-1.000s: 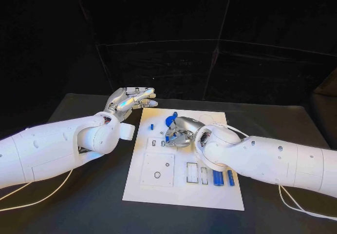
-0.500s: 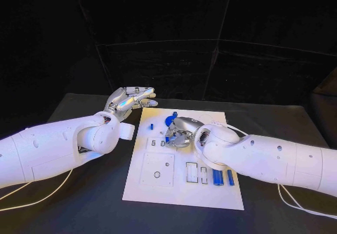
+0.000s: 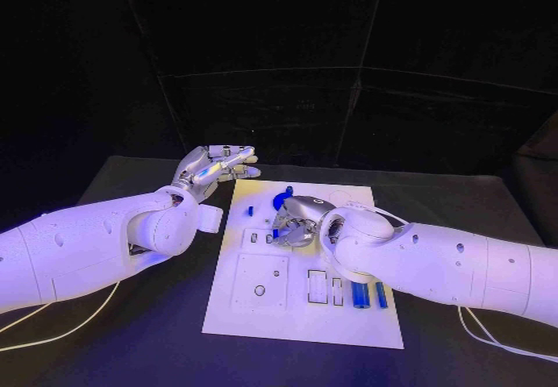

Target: Assemble the parts on the task board

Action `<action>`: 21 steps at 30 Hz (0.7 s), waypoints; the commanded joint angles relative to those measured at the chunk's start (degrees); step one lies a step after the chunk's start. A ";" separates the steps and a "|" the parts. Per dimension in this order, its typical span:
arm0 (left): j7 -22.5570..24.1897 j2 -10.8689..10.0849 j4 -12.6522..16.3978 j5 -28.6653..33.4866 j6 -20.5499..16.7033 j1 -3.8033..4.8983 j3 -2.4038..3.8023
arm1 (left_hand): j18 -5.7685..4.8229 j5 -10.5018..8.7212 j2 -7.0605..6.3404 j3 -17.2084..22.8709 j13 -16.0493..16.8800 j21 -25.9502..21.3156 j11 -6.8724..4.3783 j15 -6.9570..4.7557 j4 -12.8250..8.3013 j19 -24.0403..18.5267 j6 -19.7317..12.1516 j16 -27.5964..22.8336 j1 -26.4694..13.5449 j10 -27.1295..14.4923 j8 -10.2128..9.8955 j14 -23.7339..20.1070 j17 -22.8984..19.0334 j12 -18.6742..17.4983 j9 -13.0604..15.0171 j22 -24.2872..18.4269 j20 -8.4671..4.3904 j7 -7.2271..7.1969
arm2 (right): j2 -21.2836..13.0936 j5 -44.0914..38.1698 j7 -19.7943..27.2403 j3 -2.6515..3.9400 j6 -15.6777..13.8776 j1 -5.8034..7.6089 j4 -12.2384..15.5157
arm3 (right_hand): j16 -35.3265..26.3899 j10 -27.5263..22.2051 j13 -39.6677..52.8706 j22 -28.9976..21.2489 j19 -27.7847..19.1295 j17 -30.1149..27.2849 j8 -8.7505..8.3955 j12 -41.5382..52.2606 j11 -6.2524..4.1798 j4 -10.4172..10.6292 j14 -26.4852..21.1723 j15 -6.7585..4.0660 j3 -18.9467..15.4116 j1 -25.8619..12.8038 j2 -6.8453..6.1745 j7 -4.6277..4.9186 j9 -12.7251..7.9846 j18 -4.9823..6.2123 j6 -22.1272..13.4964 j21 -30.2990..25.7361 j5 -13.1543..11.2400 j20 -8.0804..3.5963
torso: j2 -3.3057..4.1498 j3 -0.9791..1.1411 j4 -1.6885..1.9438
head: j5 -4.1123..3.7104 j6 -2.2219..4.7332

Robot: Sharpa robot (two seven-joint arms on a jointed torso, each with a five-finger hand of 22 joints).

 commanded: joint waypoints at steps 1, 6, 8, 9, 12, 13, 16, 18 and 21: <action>0.34 0.08 0.01 -0.26 0.62 0.10 0.05 | 0.79 -0.31 0.13 0.09 -0.03 -0.37 -0.07 0.14 -0.37 0.48 0.16 -0.23 -0.17 0.32 -0.01 0.38 0.09 -0.16 -0.03 -0.08 -0.05 0.30 | -0.03 -0.92 -1.41 -0.27 2.73 -0.29 -0.03 | 0.08 -0.48 -0.05 3.93 1.58 14.55 -0.24 -0.31 -0.09 -0.22 5.94 -0.02 -0.08 0.06 -0.71 0.04 0.03 -0.39 0.22 -0.24 -0.27 -0.02 | 0.01 -0.01 0.02 | -0.08 -0.05; 0.34 0.09 -0.03 -0.26 0.62 0.10 0.05 | 0.79 -0.31 0.13 0.09 -0.03 -0.37 -0.07 0.14 -0.37 0.48 0.16 -0.23 -0.17 0.32 -0.01 0.38 0.09 -0.16 -0.03 -0.08 -0.05 0.30 | -0.14 -0.89 -1.68 -0.27 2.93 -0.31 0.06 | 0.02 -0.64 -0.28 3.70 1.49 14.43 -0.70 -0.54 0.03 -0.44 5.91 0.07 -0.12 0.02 -1.22 0.17 0.02 -0.35 0.02 -0.36 -1.58 0.08 | 0.02 0.03 0.00 | -0.13 -0.20; 0.33 0.08 -0.03 -0.26 0.62 0.10 0.05 | 0.79 -0.31 0.13 0.09 -0.03 -0.37 -0.07 0.14 -0.37 0.48 0.16 -0.23 -0.17 0.32 -0.01 0.38 0.09 -0.16 -0.03 -0.08 -0.05 0.30 | -0.20 -0.90 -1.81 -0.27 2.96 -0.31 0.13 | 0.02 -0.71 -0.40 3.63 1.47 14.42 -1.01 -0.65 0.10 -0.70 5.91 0.15 -0.16 0.13 -1.54 0.26 0.03 -0.34 -0.08 -0.41 -3.29 0.15 | 0.06 0.03 -0.01 | -0.15 -0.28; 0.33 0.07 -0.03 -0.26 0.62 0.10 0.05 | 0.79 -0.31 0.13 0.09 -0.03 -0.37 -0.07 0.14 -0.37 0.48 0.16 -0.23 -0.17 0.32 -0.01 0.38 0.09 -0.16 -0.03 -0.08 -0.05 0.30 | -0.22 -0.91 -1.88 -0.27 2.97 -0.31 0.17 | 0.01 -0.75 -0.47 3.60 1.46 14.40 -1.12 -0.71 0.13 -0.77 5.91 0.18 -0.20 0.13 -1.66 0.30 0.02 -0.33 -0.15 -0.43 -3.69 0.17 | 0.07 0.03 -0.02 | -0.15 -0.30; 0.32 0.06 -0.05 -0.26 0.60 0.10 0.05 | 0.79 -0.31 0.13 0.09 -0.03 -0.37 -0.07 0.14 -0.37 0.48 0.16 -0.23 -0.17 0.32 -0.01 0.38 0.09 -0.16 -0.03 -0.08 -0.05 0.30 | -0.25 -0.92 -2.00 -0.27 3.01 -0.31 0.22 | 0.01 -0.85 -0.63 3.54 1.44 14.40 -1.41 -0.86 0.23 -0.81 5.90 0.25 -0.34 0.01 -1.91 0.42 -0.01 -0.32 -0.39 -0.47 -4.24 0.22 | 0.05 0.00 -0.01 | -0.23 -0.37; 0.31 0.07 -0.06 -0.26 0.60 0.10 0.05 | 0.79 -0.31 0.13 0.09 -0.03 -0.37 -0.07 0.14 -0.37 0.48 0.16 -0.23 -0.17 0.32 -0.01 0.38 0.09 -0.16 -0.03 -0.08 -0.05 0.30 | -0.25 -0.92 -2.03 -0.27 3.03 -0.31 0.23 | -0.01 -0.85 -0.64 3.52 1.43 14.37 -1.47 -0.87 0.26 -0.80 5.90 0.27 -0.38 -0.05 -1.96 0.45 -0.01 -0.32 -0.45 -0.48 -4.32 0.24 | 0.03 -0.01 0.00 | -0.24 -0.39; 0.31 0.08 -0.07 -0.26 0.62 0.10 0.05 | 0.79 -0.31 0.13 0.09 -0.03 -0.37 -0.07 0.14 -0.37 0.48 0.16 -0.23 -0.17 0.32 -0.01 0.38 0.09 -0.16 -0.03 -0.08 -0.05 0.30 | -0.27 -0.92 -2.07 -0.27 3.00 -0.31 0.27 | -0.04 -0.90 -0.71 3.47 1.42 14.31 -1.63 -0.94 0.31 -0.74 5.88 0.31 -0.48 -0.20 -2.06 0.52 -0.02 -0.31 -0.59 -0.51 -4.48 0.27 | 0.04 0.01 0.01 | -0.26 -0.49; 0.30 0.08 -0.07 -0.26 0.62 0.10 0.05 | 0.79 -0.31 0.13 0.09 -0.03 -0.37 -0.07 0.14 -0.37 0.48 0.16 -0.23 -0.17 0.32 -0.01 0.38 0.09 -0.16 -0.03 -0.08 -0.05 0.30 | -0.27 -0.92 -2.09 -0.27 2.99 -0.31 0.28 | -0.04 -0.90 -0.72 3.42 1.40 14.31 -1.69 -0.94 0.34 -0.72 5.88 0.33 -0.52 -0.26 -2.09 0.55 -0.03 -0.30 -0.65 -0.53 -4.51 0.29 | 0.07 0.03 0.01 | -0.25 -0.54; 0.29 0.08 -0.08 -0.26 0.62 0.10 0.05 | 0.79 -0.31 0.13 0.09 -0.03 -0.37 -0.07 0.14 -0.37 0.48 0.16 -0.23 -0.17 0.32 -0.01 0.38 0.09 -0.16 -0.03 -0.08 -0.05 0.30 | -0.26 -0.92 -2.13 -0.27 2.99 -0.31 0.29 | -0.05 -0.95 -0.79 3.35 1.38 14.29 -1.80 -1.01 0.38 -0.69 5.88 0.36 -0.59 -0.35 -2.17 0.59 -0.03 -0.29 -0.76 -0.56 -4.56 0.32 | 0.07 0.03 -0.01 | -0.30 -0.54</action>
